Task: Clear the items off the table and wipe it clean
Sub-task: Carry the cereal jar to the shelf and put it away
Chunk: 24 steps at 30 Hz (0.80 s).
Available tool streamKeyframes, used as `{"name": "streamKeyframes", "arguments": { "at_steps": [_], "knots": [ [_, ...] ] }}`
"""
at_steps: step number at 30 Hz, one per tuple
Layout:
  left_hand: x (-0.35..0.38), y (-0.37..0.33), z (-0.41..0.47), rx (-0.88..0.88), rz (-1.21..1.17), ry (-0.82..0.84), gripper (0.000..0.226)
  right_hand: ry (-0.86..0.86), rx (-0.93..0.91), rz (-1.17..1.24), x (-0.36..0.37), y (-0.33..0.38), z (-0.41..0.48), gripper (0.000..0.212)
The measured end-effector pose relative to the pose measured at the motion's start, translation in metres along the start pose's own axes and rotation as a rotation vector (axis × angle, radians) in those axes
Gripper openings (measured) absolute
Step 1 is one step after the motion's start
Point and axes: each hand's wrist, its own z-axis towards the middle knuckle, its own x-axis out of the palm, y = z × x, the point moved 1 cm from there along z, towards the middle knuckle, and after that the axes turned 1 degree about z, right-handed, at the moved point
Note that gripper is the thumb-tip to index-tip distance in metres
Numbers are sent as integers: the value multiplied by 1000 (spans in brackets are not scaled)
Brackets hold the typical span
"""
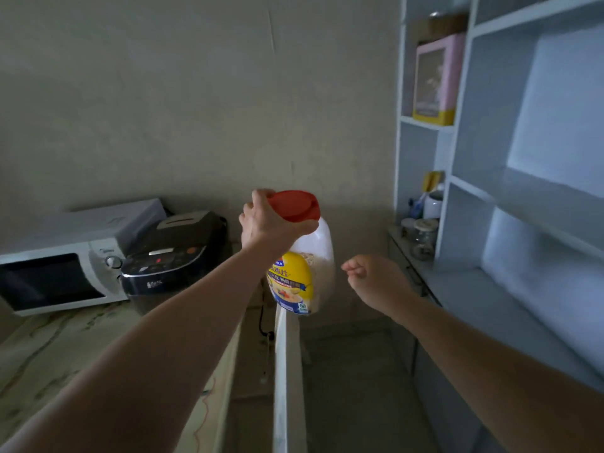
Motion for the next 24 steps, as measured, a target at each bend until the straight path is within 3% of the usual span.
{"name": "streamKeyframes", "arguments": {
  "at_steps": [12, 18, 24],
  "knots": [
    [110, -138, -45, 167, -227, 153, 88, -240, 134, -74, -123, -89, -56, 30],
    [133, -207, -43, 269, -372, 156, 84, -396, 190, 76, -168, -105, -64, 50],
    [157, -270, -23, 395, -500, 187, 89, -540, 141, 37, -199, -113, -44, 56]
  ]
}}
